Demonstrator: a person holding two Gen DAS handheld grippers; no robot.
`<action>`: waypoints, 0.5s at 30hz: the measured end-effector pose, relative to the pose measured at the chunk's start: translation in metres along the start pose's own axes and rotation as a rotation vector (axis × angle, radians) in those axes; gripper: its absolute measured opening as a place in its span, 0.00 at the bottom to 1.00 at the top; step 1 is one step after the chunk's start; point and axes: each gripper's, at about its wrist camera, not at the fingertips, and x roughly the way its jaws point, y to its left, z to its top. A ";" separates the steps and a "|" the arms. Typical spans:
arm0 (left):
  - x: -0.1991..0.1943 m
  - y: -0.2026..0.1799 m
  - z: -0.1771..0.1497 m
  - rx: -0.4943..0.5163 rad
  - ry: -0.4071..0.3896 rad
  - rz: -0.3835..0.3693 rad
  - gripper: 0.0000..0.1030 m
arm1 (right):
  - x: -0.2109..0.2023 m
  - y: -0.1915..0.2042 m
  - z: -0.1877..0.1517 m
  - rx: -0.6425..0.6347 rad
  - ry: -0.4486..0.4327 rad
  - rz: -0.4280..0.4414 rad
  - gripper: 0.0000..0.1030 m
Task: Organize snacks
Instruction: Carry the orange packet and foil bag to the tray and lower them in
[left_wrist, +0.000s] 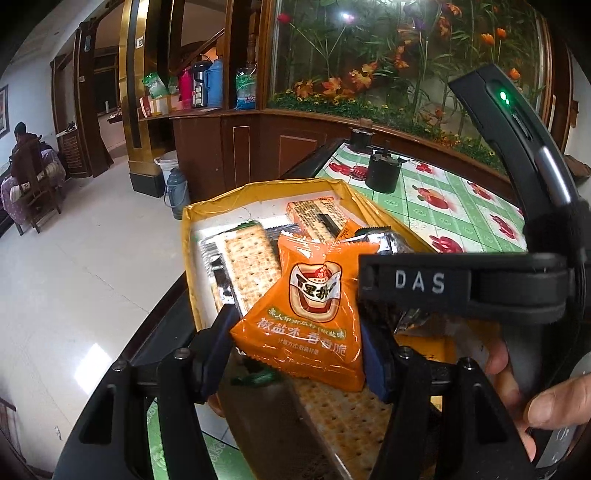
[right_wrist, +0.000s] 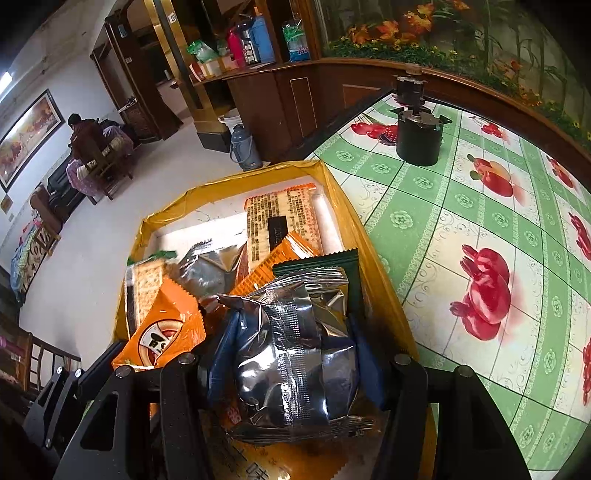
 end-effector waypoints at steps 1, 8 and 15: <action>0.000 0.000 0.001 0.004 0.001 0.007 0.60 | 0.000 0.000 0.002 0.002 -0.002 0.002 0.61; 0.002 0.005 0.001 -0.006 0.007 0.017 0.60 | 0.005 -0.003 0.016 0.020 -0.021 0.007 0.62; 0.004 0.002 0.001 0.006 0.009 0.015 0.60 | 0.012 -0.006 0.028 0.046 -0.019 0.015 0.62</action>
